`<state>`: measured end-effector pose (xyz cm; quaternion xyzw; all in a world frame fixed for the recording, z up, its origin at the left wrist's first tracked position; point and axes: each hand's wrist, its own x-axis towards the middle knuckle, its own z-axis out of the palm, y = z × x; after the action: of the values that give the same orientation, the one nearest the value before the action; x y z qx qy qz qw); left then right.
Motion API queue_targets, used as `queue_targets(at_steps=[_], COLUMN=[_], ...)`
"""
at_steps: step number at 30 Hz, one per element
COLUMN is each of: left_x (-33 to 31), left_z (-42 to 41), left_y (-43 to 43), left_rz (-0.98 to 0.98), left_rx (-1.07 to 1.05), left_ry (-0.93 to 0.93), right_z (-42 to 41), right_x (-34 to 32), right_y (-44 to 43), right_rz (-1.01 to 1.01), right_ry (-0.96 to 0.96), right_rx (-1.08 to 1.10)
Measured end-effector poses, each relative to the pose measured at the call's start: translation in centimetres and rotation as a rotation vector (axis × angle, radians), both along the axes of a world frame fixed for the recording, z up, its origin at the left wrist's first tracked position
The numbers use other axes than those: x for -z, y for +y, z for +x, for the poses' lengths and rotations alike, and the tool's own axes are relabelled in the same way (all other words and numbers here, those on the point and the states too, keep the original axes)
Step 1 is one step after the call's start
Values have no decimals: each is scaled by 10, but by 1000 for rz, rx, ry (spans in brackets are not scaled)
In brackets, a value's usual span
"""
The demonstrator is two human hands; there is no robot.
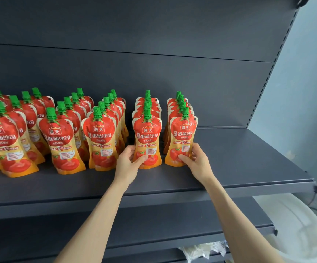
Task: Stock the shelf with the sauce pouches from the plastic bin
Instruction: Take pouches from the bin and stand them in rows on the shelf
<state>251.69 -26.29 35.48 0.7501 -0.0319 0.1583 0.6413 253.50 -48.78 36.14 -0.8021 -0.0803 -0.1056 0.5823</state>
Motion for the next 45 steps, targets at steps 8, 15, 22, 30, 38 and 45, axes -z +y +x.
queue_targets(at_steps=[8,15,22,30,38,45], left_x=[1,-1,-1,-2,-6,-12], left_z=[1,0,0,-1,-3,-11], left_y=[0,0,-1,-1,-1,-1], left_rz=[32,25,44,59,90,105], left_rx=[-7,0,-2,-8,-5,-9], left_ry=[11,21,21,23,63,91], right_z=[-2,-5,-5,-7,-9,-18], right_x=[-2,-3,-5,-6,-5,-5], right_y=[-1,0,-1,1,3,3], right_rz=[-23,-25,-38,-43,-86,-114], right_ry=[17,13,34,43,44,-16], right_rx=[1,21,16,16,64,151])
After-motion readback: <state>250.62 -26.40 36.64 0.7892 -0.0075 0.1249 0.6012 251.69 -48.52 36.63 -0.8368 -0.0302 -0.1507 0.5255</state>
